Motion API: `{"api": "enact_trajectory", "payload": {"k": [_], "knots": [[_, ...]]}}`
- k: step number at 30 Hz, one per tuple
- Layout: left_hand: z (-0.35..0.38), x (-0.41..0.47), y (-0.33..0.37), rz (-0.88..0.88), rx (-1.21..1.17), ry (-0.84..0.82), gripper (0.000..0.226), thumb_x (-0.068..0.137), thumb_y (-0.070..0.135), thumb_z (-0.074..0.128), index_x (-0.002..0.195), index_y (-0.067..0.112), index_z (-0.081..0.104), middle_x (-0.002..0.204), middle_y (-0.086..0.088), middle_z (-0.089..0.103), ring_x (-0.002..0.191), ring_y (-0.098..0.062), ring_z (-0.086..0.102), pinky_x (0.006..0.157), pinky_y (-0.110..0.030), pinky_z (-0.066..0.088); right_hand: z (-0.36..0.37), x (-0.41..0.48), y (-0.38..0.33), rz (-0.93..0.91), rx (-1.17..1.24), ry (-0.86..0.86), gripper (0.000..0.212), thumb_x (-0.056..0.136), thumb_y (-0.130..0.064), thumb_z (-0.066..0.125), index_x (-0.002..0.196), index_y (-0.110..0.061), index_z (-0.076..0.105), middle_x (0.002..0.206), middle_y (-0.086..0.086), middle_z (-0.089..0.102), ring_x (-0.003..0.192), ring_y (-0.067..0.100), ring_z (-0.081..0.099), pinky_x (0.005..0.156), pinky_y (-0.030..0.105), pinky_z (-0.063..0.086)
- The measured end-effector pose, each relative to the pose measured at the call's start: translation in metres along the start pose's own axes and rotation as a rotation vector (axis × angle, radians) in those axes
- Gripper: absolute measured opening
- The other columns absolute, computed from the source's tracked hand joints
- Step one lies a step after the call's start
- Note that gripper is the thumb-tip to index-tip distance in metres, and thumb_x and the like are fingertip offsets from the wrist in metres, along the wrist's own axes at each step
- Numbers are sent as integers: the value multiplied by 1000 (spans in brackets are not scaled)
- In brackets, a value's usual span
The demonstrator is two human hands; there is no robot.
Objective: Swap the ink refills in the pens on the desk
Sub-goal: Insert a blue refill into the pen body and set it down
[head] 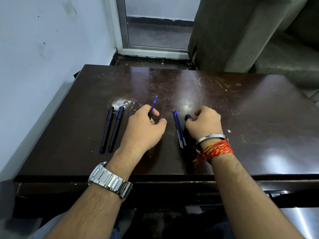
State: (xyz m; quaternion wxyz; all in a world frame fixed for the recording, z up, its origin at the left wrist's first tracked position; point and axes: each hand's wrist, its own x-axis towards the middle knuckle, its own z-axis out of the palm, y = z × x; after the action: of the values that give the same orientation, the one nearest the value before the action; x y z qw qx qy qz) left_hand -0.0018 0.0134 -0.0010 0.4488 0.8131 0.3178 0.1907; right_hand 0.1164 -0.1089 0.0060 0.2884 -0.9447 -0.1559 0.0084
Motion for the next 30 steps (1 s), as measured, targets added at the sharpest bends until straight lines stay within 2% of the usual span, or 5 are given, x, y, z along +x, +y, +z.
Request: {"api": "enact_trajectory", "payload": {"k": [4, 11, 21, 28, 30], "knots": [[0, 0, 0, 0, 5, -1, 14, 83, 35, 70, 85, 32, 56, 64, 7, 62, 65, -14, 66, 54, -22, 44, -2, 0, -1, 24, 36, 5, 19, 85, -9, 54, 100, -3, 64, 111, 18, 62, 103, 31, 56, 74, 25, 36], [-1, 0, -1, -4, 19, -5, 14, 83, 36, 69, 85, 32, 56, 62, 8, 61, 62, -12, 65, 53, -21, 42, -5, 4, 6, 59, 23, -32, 19, 85, -9, 58, 103, -5, 64, 116, 19, 61, 110, 33, 54, 80, 26, 37], [3, 0, -1, 1, 23, -4, 20, 91, 44, 58, 78, 28, 57, 58, 11, 55, 48, -2, 48, 49, -23, 35, -8, 4, 8, 70, 82, 15, 24, 85, -6, 57, 108, -6, 62, 112, 18, 64, 89, 26, 55, 74, 26, 40], [4, -3, 1, 46, 72, -42, 32, 100, 42, 46, 82, 19, 57, 59, 4, 53, 54, -11, 48, 49, -27, 34, -2, -6, -12, -53, 470, 122, 35, 85, -6, 54, 117, -19, 61, 84, -10, 61, 68, 4, 59, 69, 13, 49], [4, -3, 1, 47, 83, -48, 33, 100, 42, 46, 80, 18, 56, 58, 3, 53, 51, -9, 47, 47, -25, 34, 2, -8, -19, -74, 588, 57, 35, 86, -4, 51, 115, -22, 61, 82, -7, 59, 67, 14, 63, 73, 26, 56]]}}
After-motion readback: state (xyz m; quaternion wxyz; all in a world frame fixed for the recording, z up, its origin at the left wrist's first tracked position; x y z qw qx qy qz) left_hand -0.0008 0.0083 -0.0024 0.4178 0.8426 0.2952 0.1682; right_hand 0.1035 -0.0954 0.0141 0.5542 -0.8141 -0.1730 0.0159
